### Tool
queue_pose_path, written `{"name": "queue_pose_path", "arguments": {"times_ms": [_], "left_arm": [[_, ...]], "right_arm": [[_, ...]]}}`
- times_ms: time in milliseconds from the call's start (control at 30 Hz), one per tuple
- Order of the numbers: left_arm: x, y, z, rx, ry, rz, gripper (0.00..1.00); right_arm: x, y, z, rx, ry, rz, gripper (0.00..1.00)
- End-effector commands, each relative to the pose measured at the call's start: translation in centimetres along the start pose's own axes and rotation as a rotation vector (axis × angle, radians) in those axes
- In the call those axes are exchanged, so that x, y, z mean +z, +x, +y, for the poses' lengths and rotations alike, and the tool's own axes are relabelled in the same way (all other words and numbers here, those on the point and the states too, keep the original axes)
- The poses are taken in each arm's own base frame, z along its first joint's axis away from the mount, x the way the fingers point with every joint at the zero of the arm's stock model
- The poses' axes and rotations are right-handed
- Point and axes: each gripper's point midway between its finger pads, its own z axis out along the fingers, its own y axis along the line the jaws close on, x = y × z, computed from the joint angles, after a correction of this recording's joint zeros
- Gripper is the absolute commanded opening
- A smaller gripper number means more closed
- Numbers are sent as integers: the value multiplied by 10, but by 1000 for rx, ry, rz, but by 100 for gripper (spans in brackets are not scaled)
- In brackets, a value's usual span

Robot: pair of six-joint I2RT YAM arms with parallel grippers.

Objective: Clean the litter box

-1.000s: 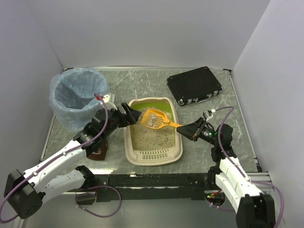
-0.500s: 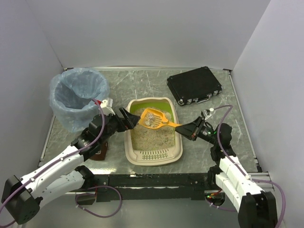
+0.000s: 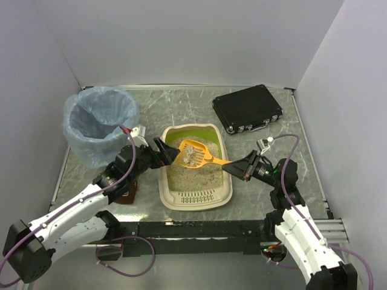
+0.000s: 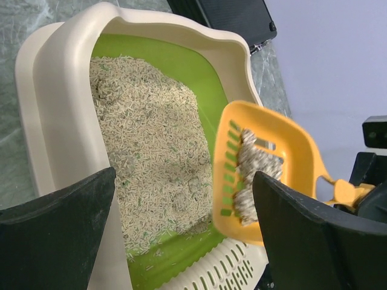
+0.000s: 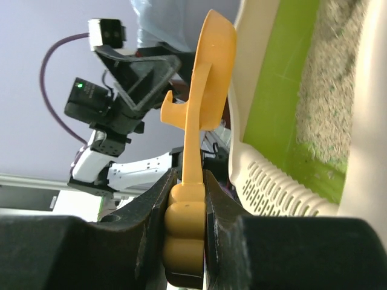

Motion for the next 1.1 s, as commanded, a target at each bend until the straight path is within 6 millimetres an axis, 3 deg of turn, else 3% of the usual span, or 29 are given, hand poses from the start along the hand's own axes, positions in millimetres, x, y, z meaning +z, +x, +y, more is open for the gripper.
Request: {"name": "queue_pose_path", "arguments": {"times_ms": [0, 67, 167, 200, 267, 300, 367, 467, 600, 733, 1067], "left_arm": [[-6, -12, -19, -17, 58, -25, 99], [-10, -15, -19, -20, 66, -39, 99], [-13, -20, -19, -17, 61, -68, 99], [-13, -22, -18, -13, 55, -73, 99], [-13, -26, -15, -3, 21, -77, 99], [-14, -25, -13, -3, 6, -69, 99], [-15, -27, -13, -6, -3, -76, 99], [-15, -29, -14, -7, 10, -88, 99], [-15, -25, -16, 11, 14, -54, 99], [-19, -24, -13, 25, 11, -56, 99], [-45, -33, -22, 34, 73, -97, 99]], "right_arm": [[4, 1, 16, -6, -90, 49, 0], [-2, 12, 16, 30, -138, 81, 0], [7, -2, -13, 7, -20, -8, 0], [12, -12, -3, -34, -12, -19, 0], [17, -11, 3, -63, -32, 38, 0], [14, 1, 7, -58, -66, 107, 0], [10, 7, 7, -15, -90, 113, 0], [12, -2, -14, -25, -21, 56, 0], [21, -17, 8, -50, -51, 66, 0], [24, -19, 0, -5, 15, 83, 0], [31, -36, 21, -17, -47, 39, 0]]}}
